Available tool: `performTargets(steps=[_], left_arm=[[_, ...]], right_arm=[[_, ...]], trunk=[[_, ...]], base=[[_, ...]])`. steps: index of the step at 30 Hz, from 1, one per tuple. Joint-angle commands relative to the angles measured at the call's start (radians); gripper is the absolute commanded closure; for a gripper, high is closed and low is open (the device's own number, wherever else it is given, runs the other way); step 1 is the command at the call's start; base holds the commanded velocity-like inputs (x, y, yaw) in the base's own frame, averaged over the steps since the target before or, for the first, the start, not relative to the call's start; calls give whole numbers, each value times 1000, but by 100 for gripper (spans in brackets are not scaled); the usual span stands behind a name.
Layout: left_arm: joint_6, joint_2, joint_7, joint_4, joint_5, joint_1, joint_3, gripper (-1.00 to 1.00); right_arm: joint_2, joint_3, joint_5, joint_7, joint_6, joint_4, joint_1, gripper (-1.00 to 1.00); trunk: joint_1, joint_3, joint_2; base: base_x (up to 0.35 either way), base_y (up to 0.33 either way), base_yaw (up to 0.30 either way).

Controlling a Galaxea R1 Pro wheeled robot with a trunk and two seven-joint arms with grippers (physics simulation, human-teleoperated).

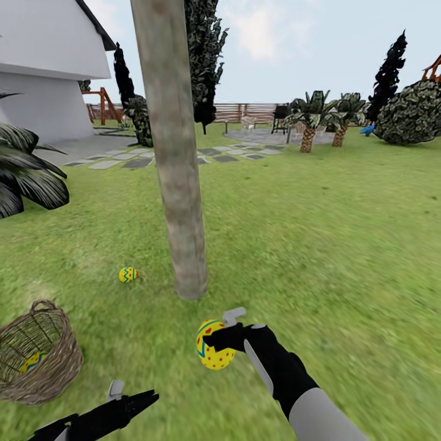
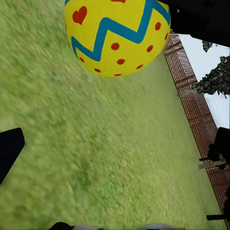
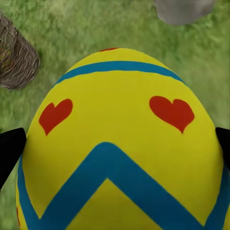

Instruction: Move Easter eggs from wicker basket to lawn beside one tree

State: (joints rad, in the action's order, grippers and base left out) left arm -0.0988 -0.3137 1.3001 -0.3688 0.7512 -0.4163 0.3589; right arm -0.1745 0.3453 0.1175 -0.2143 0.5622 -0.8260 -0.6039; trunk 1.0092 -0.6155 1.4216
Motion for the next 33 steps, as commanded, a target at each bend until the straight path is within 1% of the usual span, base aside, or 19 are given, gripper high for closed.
performTargets(steps=[1, 6, 8, 11, 13, 19, 22, 27, 28, 29, 31, 33], left_arm=[[-10, -1, 2, 0, 10, -1, 11, -100], [-10, 7, 0, 1, 10, -1, 28, -100], [-10, 7, 0, 6, 11, -1, 29, -100], [-10, 7, 0, 17, 11, -1, 29, -100], [-10, 7, 0, 19, 11, -1, 29, -100], [-10, 5, 1, 46, 13, -1, 29, -100], [-9, 5, 1, 47, 11, -1, 29, -100], [-9, 5, 1, 48, 10, -1, 29, -100], [-10, 5, 1, 48, 10, -1, 29, -100], [-10, 5, 1, 48, 10, -1, 29, -100], [-9, 6, 0, 48, 10, -1, 29, -100], [-9, 6, 0, 48, 10, -1, 29, -100]], right_arm=[[0, 0, 9, 3, 6, -4, 0, 100], [0, -2, 7, 7, 6, 1, 0, 100], [0, -2, 7, 32, 5, 3, 0, 100], [0, -2, 8, 97, 5, 4, 0, 100], [0, -2, 8, 122, 5, 4, 0, 100], [0, -2, 6, 135, 7, 4, 0, 100], [0, -2, 7, 168, 7, 5, -1, 100], [0, -2, 6, 177, 7, 5, 0, 100], [0, -2, 5, 189, 7, 13, 0, 100], [0, -2, 7, 240, 6, 28, -1, 100], [0, -2, 7, 301, 6, 40, -2, 100], [0, -1, 6, 317, 5, 43, -2, 100]], trunk=[[0, -2, 0], [0, -10, 0], [0, -12, 0], [0, -17, 0], [0, -19, 0], [0, -28, 0], [0, -32, 0], [0, -33, 0], [0, -33, 0], [0, -33, 0], [0, -33, 0], [0, -33, 0]], base=[[179, 0, 141], [231, 34, 141], [279, 97, 140], [229, 111, 141], [214, 164, 140], [72, 45, 140], [260, -80, 130], [312, -173, 23], [314, -181, 1], [314, -181, 0], [314, -181, 0], [314, -181, 0]])
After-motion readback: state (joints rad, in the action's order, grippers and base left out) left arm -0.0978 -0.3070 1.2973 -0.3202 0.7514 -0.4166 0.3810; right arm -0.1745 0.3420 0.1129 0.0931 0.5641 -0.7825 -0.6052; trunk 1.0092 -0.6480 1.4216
